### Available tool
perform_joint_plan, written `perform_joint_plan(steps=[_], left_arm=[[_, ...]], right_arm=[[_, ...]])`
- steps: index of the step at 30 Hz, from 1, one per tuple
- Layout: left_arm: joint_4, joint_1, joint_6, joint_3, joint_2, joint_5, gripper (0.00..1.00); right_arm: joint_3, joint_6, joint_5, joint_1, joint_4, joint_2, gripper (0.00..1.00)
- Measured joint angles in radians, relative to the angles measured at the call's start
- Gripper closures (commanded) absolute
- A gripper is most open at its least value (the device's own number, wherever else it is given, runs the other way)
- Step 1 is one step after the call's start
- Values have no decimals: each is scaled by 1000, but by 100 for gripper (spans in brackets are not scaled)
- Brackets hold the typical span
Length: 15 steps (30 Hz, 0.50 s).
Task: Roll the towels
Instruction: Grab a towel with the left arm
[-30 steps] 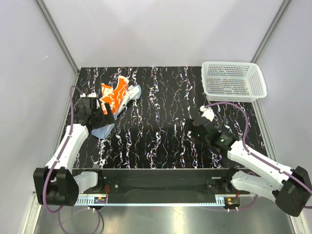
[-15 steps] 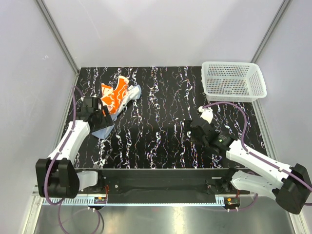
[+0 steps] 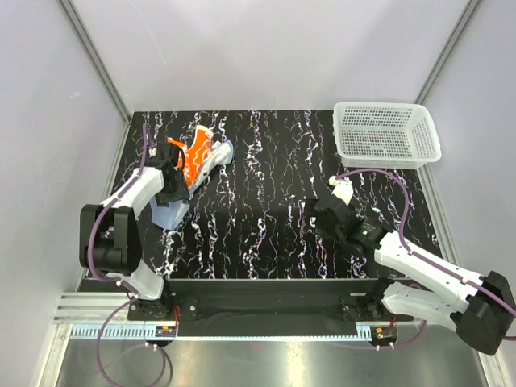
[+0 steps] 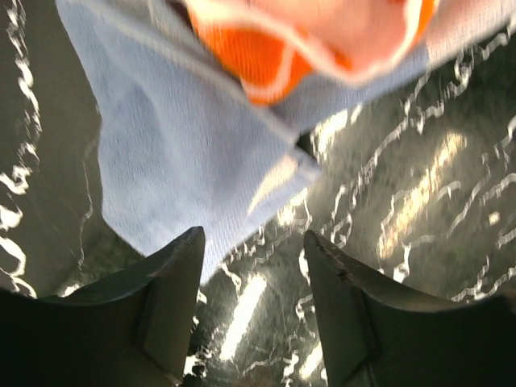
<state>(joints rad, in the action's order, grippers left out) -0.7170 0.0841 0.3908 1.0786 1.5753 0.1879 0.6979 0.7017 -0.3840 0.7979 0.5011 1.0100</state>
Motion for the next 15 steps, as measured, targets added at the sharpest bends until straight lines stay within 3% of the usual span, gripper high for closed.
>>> perform_joint_plan(steps=[7, 10, 15], left_arm=[[-1, 0, -3, 79, 124, 42, 48], [-2, 0, -5, 87, 156, 53, 56], [-12, 0, -13, 101, 194, 67, 58]], right_arm=[[0, -2, -1, 0, -2, 1, 0], [0, -2, -1, 0, -6, 7, 0], [0, -7, 0, 0, -15, 35, 0]])
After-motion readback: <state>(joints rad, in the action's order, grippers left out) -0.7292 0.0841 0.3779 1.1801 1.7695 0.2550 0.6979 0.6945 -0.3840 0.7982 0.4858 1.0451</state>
